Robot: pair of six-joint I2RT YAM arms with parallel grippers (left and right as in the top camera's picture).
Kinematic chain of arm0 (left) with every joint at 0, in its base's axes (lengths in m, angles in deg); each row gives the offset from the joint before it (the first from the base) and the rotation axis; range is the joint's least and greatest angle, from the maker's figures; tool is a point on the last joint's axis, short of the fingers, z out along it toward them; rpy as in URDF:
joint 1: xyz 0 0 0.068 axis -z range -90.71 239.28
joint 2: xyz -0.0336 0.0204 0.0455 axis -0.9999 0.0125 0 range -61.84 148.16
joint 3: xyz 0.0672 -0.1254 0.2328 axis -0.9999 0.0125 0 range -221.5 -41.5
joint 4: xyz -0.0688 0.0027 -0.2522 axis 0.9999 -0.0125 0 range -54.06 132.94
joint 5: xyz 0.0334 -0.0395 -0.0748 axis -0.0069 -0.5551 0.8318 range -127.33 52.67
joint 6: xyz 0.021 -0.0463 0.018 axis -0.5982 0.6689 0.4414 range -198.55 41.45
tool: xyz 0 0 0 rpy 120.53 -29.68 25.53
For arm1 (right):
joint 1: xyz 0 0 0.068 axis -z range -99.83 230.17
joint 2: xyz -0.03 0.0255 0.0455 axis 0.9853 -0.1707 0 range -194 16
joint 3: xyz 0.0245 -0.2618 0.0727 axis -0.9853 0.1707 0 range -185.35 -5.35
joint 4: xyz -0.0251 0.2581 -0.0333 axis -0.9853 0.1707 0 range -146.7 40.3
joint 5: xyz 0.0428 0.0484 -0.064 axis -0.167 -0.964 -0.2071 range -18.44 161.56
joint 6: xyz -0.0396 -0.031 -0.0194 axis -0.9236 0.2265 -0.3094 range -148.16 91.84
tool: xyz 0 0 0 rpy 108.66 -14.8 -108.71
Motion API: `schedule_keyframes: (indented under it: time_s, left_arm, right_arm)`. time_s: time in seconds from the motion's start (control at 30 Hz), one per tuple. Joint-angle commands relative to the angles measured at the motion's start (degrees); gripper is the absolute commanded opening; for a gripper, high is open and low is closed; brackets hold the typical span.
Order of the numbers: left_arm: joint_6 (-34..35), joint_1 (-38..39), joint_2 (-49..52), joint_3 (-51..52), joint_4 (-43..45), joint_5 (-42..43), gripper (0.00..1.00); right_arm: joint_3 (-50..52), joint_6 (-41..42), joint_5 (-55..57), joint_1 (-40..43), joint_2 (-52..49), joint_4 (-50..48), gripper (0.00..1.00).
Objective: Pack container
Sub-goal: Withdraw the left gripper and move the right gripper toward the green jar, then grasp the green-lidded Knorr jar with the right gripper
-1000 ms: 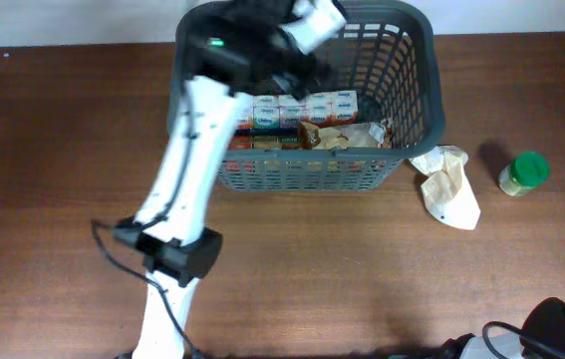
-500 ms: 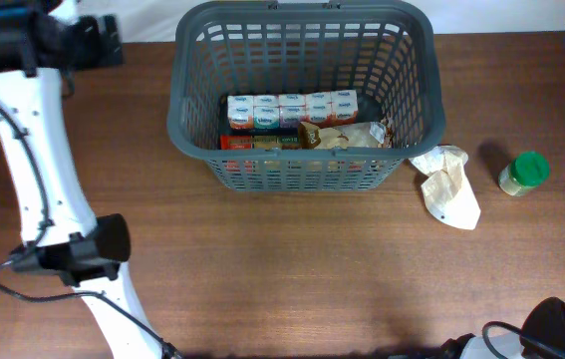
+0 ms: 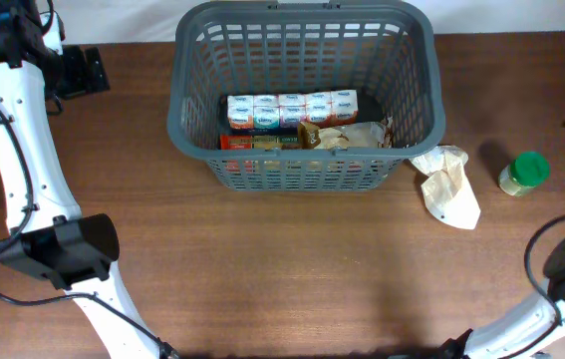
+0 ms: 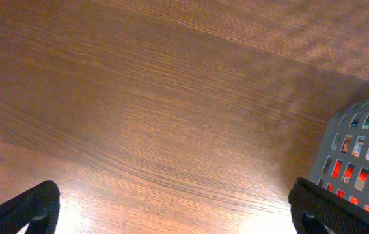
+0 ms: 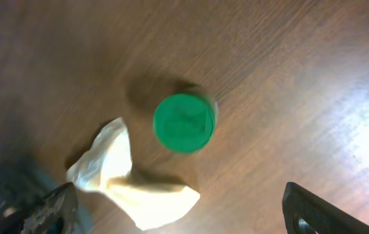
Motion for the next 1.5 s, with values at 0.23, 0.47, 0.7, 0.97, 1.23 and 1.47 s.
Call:
schedule_keyframes:
  time_s: [0.23, 0.47, 0.7, 0.97, 1.23, 1.47]
  left_arm:
    - [0.6, -0.2, 0.4, 0.4, 0.2, -0.2, 0.99]
    - [0.5, -0.2, 0.4, 0.4, 0.2, -0.2, 0.99]
    - [0.6, -0.2, 0.4, 0.4, 0.2, -0.2, 0.99]
    - [0.6, -0.2, 0.4, 0.4, 0.2, -0.2, 0.99]
    - [0.6, -0.2, 0.4, 0.4, 0.2, -0.2, 0.99]
    - [0.6, -0.2, 0.4, 0.4, 0.2, -0.2, 0.99]
  right_arm:
    - [0.5, 0.7, 7.2, -5.1, -6.1, -1.1, 0.93]
    - [9.7, 0.7, 9.6, -5.8, -6.9, -7.8, 1.0]
    - [17.4, 0.7, 8.3, -5.8, -6.9, -15.1, 0.99]
    - [23.5, 2.3, 8.2, -5.8, -7.0, -21.4, 0.99]
    - [29.8, 4.1, 8.3, -5.8, -7.1, -28.3, 0.99]
    - [32.9, 5.5, 8.3, -5.8, -7.1, -31.3, 0.9]
